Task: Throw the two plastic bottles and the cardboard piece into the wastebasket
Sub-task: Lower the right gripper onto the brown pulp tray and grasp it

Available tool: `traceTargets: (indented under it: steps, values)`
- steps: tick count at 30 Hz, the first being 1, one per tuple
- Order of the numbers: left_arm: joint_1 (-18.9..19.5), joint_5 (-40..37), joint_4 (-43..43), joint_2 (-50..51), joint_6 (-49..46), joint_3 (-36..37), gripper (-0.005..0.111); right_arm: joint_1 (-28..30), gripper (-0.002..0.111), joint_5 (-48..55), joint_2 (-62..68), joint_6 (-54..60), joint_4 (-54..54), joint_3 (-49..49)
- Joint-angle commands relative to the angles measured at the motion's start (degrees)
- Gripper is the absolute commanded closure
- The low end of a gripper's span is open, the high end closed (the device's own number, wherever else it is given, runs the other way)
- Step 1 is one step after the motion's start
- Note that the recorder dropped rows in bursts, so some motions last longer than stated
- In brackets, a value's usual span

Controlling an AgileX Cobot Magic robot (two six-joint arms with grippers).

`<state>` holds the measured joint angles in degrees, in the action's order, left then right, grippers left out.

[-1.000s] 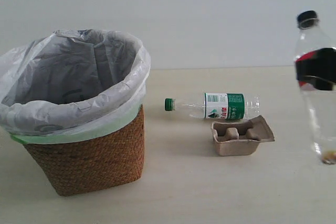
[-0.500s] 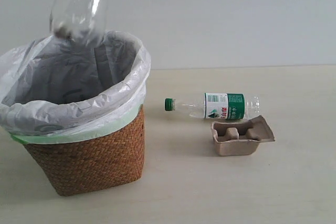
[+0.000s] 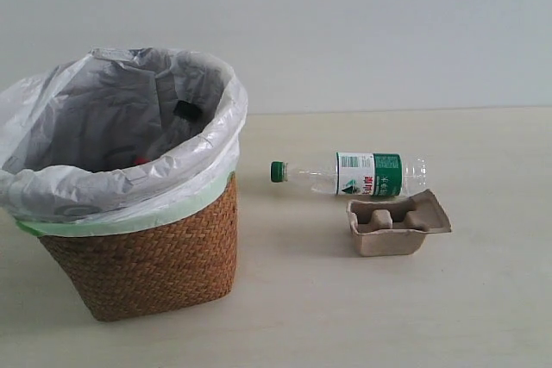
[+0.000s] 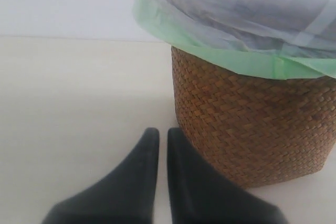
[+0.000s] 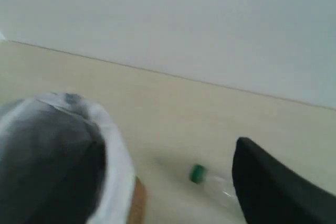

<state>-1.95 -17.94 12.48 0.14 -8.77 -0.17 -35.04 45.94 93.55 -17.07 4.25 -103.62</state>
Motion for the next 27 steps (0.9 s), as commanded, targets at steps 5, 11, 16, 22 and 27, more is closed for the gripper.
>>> traceTargets:
  steps: [5,11,16,22,27]
  values:
    - [0.19,0.17,-0.11,-0.14,0.50,0.17,0.101,5.37,0.055,24.02,2.77,21.13,5.10,-0.38]
    - [0.19,0.17,-0.11,-0.14,0.50,0.17,0.101,5.10,0.050,24.02,7.80,35.07,3.65,4.46]
    - [0.19,0.17,-0.11,-0.14,0.50,0.17,0.101,5.34,0.050,24.02,10.43,38.79,11.49,13.99]
    - [0.19,0.17,-0.11,-0.14,0.50,0.17,0.101,5.23,0.050,17.69,13.65,41.82,11.53,19.01]
    - [0.19,0.17,-0.11,-0.14,0.50,0.17,0.101,5.23,0.050,16.29,17.15,42.51,11.70,19.09]
